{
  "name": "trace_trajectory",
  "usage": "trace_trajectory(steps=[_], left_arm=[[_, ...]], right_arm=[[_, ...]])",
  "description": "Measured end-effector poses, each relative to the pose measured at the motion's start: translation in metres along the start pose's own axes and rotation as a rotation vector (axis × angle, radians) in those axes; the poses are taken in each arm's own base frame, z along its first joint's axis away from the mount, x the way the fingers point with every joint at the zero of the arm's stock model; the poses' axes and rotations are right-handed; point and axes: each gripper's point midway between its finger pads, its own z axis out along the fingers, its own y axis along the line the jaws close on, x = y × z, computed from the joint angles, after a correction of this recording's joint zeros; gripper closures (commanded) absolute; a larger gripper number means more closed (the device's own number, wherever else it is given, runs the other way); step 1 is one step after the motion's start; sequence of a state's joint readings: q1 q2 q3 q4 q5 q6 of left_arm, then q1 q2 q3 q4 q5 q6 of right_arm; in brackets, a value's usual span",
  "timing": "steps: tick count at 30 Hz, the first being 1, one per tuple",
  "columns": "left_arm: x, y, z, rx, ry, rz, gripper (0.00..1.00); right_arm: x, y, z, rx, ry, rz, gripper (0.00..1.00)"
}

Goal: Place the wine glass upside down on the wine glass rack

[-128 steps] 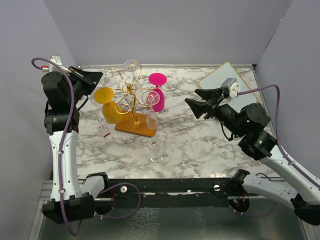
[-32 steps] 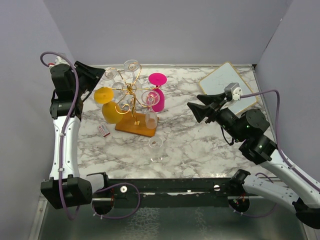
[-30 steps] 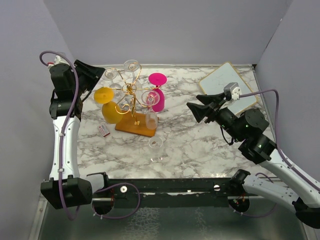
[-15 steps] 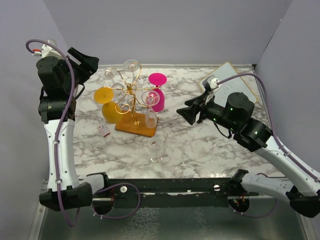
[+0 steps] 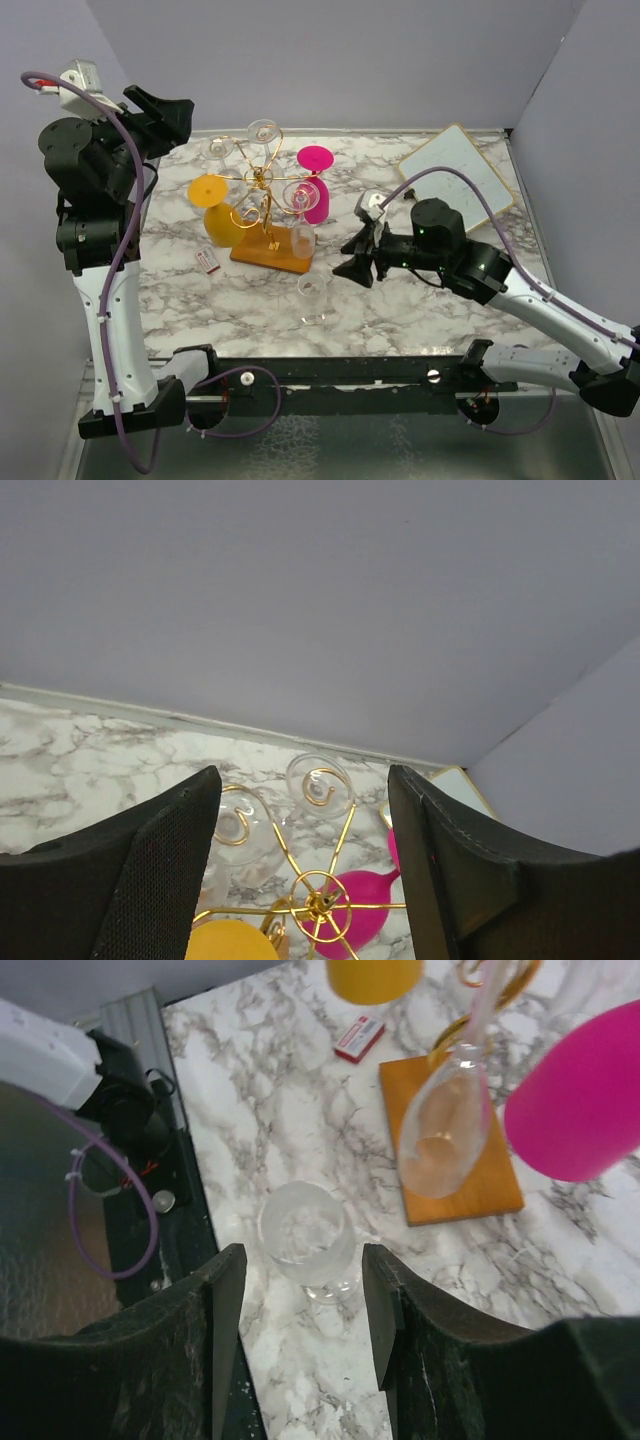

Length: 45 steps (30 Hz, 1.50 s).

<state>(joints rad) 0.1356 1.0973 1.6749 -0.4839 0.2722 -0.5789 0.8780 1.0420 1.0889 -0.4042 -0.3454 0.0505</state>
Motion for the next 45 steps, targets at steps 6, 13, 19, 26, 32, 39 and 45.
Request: trace_trajectory(steps=[6, 13, 19, 26, 32, 39, 45], left_arm=[[-0.003, -0.028, -0.003, 0.143, 0.006, 0.025, 0.30], [-0.005, -0.048, -0.006, 0.245, 0.005, 0.046, 0.30], [-0.005, -0.053, -0.006, 0.269, 0.007, 0.050, 0.30], [-0.002, -0.055, -0.005, 0.280, 0.019, 0.049, 0.30], [0.001, -0.058, -0.004, 0.291, 0.026, 0.048, 0.30], [0.002, -0.060, -0.004, 0.298, 0.029, 0.049, 0.30], [0.001, -0.060, -0.004, 0.299, 0.028, 0.049, 0.30]], right_arm=[[0.031, 0.042, 0.024, -0.138, 0.090, -0.121, 0.51], [0.068, 0.071, 0.046, -0.249, 0.185, -0.243, 0.51], [0.092, 0.066, 0.064, -0.234, 0.248, -0.311, 0.53], [0.110, 0.052, 0.082, -0.195, 0.301, -0.358, 0.65], [0.111, 0.049, 0.085, -0.188, 0.322, -0.381, 0.84], [0.113, 0.050, 0.083, -0.213, 0.383, -0.381, 0.83], [0.118, 0.049, 0.082, -0.221, 0.430, -0.393, 0.82]])
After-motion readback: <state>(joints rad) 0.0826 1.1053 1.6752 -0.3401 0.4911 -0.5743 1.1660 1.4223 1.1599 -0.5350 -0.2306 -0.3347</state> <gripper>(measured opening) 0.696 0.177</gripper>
